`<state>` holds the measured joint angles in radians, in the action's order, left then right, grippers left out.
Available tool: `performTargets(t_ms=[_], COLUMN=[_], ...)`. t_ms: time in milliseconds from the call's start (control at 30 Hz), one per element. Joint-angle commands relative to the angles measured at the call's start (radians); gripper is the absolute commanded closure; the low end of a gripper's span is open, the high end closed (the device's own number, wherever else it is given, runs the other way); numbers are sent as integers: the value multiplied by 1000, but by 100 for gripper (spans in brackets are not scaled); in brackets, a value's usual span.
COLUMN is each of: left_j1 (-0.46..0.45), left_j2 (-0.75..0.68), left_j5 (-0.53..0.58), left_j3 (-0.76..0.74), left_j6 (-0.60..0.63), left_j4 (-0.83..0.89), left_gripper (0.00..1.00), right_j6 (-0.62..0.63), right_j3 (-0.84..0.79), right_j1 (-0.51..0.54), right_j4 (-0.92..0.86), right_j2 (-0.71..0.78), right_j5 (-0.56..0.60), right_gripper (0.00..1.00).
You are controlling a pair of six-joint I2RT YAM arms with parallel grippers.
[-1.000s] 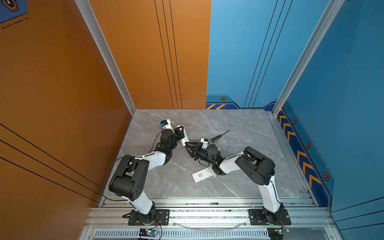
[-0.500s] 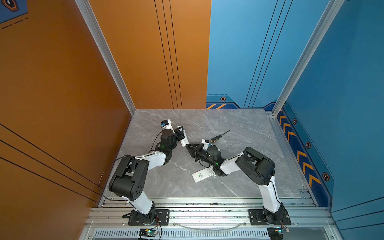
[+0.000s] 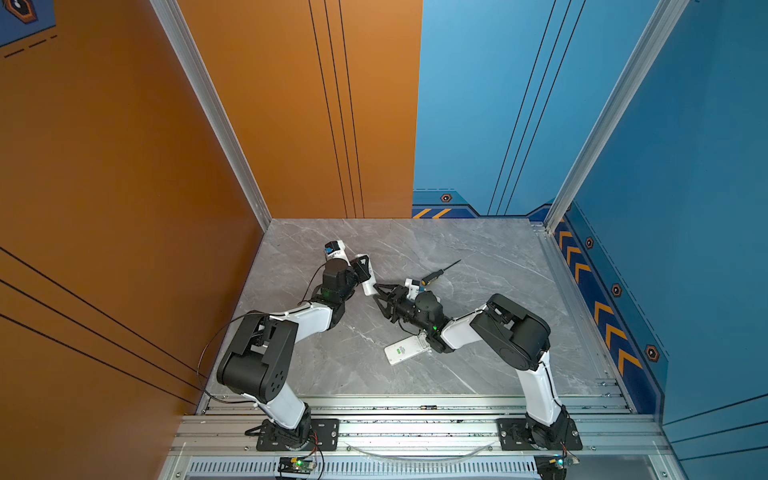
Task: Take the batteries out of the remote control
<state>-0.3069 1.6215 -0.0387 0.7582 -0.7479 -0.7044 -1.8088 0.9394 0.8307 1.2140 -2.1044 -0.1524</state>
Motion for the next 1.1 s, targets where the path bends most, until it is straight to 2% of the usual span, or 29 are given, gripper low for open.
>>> performTargets(t_ms=[0, 333, 400, 500, 633, 767, 833, 900, 1000, 1067], left_j1=[-14, -38, -45, -45, -35, -39, -40, -35, -32, -39], left_j2=[-32, -38, -41, -50, -35, -23, -23, -22, -9, -5], left_j5=[-31, -76, -74, -29, -12, -7, 0, 19, 35, 34], left_j3=[28, 26, 20, -1, -8, 4, -2, -15, -35, -29], left_j6=[20, 33, 32, 28, 3, 10, 7, -6, -48, -57], left_j4=[6, -47, -47, -56, -105, -105, -106, -122, -182, -196], left_gripper=[100, 100, 100, 100, 100, 100, 100, 100, 100, 100], right_j6=[-8, -23, -21, -27, -30, -31, -23, -9, 12, 7], right_j3=[28, 47, 50, 38, 12, 9, 4, -5, -1, 14], right_j1=[2, -20, -21, -13, 3, -1, -8, -6, -4, -7], right_j4=[37, 69, 68, 76, 88, 100, 109, 102, 109, 120], right_j2=[-19, -57, -57, -59, -58, -55, -43, -18, -11, -26], right_j5=[19, 37, 42, 43, 49, 51, 49, 49, 44, 42], right_gripper=[56, 60, 65, 82, 88, 89, 83, 64, 49, 45])
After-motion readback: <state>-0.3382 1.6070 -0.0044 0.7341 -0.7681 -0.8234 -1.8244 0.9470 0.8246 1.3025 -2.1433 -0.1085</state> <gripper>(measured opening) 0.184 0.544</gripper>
